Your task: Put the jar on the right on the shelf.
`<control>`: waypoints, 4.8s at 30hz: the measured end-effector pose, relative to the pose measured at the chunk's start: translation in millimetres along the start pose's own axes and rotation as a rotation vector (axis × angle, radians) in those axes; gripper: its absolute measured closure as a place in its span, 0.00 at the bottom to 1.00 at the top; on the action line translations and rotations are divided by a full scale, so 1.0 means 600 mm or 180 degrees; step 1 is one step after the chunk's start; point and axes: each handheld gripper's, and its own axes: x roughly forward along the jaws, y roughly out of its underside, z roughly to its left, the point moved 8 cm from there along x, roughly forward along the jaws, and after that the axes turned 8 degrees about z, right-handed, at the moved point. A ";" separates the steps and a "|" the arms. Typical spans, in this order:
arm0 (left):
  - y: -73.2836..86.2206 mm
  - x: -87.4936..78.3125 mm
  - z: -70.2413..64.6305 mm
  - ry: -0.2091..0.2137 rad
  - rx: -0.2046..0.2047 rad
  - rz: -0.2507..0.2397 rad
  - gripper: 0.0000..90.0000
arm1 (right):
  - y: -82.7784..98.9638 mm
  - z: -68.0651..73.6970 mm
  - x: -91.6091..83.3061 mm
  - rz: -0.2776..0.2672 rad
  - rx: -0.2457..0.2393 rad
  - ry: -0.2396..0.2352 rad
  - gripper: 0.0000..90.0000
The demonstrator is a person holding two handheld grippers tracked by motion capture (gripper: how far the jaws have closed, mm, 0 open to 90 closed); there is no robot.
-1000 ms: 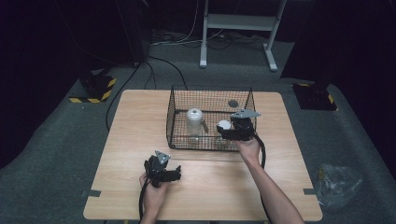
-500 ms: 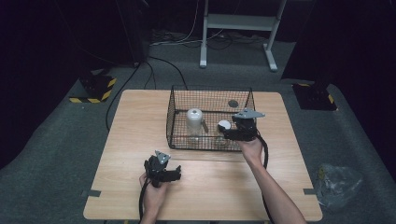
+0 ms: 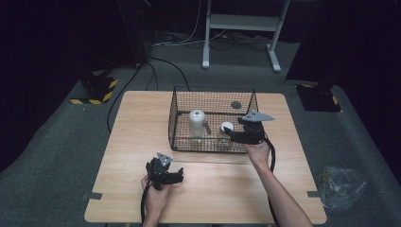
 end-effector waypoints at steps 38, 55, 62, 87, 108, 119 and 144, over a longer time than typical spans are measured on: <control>0.000 0.000 0.000 0.0000 0.0000 0.0000 0.09 | 0.013 -0.006 -0.090 -0.0367 0.0032 -0.0128 0.28; 0.000 0.000 0.000 0.0000 -0.0001 0.0000 0.09 | 0.028 -0.008 -0.122 -0.0480 0.0071 -0.0175 0.28; 0.000 0.000 0.000 0.0000 0.0000 0.0000 0.09 | 0.035 -0.008 -0.136 -0.0520 0.0071 -0.0182 0.28; 0.000 0.000 0.000 0.0000 -0.0001 0.0000 0.09 | 0.076 -0.007 -0.178 -0.0640 0.0156 -0.0205 0.28; 0.000 0.000 0.000 -0.0001 0.0000 0.0000 0.09 | 0.116 -0.003 -0.185 -0.0597 0.0218 -0.0185 0.28; 0.000 0.000 0.000 -0.0001 -0.0001 0.0000 0.09 | 0.143 -0.001 -0.171 -0.0502 0.0274 -0.0164 0.28; 0.000 0.000 0.000 -0.0001 -0.0001 0.0000 0.09 | 0.184 0.007 -0.137 -0.0269 0.0282 -0.0094 0.28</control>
